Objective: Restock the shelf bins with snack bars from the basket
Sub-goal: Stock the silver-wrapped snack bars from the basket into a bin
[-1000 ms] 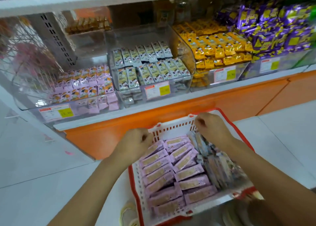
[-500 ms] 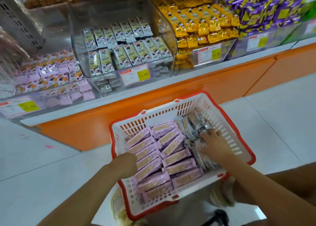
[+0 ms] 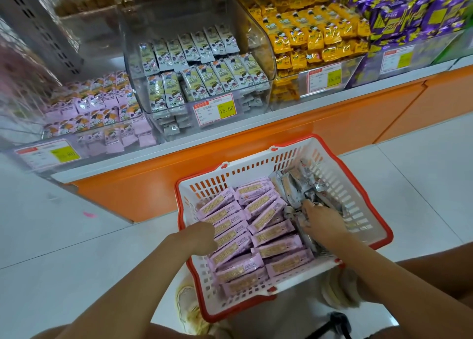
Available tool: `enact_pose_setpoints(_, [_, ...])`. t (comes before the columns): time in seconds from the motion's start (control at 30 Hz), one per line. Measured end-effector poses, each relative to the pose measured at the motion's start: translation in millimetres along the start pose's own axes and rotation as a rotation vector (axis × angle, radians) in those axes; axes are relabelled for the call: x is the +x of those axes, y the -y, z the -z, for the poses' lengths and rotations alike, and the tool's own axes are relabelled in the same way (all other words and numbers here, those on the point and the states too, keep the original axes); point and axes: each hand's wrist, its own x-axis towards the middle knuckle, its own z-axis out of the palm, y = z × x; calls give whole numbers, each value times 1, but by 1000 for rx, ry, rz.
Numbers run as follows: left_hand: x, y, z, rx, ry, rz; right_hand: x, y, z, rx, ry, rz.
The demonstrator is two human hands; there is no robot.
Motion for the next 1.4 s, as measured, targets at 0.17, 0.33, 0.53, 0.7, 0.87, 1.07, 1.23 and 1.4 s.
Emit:
enact_pose_setpoints(0.17, [-13,-13,8,-227,-70,-89,-12,9,30,231,-64,-65])
enact_pose_setpoints(0.33, [-46,-48,31,-580,-297,-324,-35,41,91,871,-26,34])
enact_pose_setpoints(0.53, [-67,-63,54,-899,-382,-404,-48,80,134,1241,41,116])
enact_pose_setpoints(0.7, [-77,-56,66,-1023,-414,-407,-45,89,146,1274,-10,141])
enact_pose_setpoints(0.87, [-88,-52,77,-1379,-366,-353,-43,78,152,1328,-44,115])
enact_pose_setpoints(1.07, [-93,-43,86,-1963,98,-504,-44,56,164,1648,145,231])
enact_pose_setpoints(1.23, [-88,-49,83,-1898,59,-373,-41,40,167,1570,223,265])
enact_pose_setpoints(1.4, [-86,-52,82,-1964,36,-319,-44,34,169,1461,256,441])
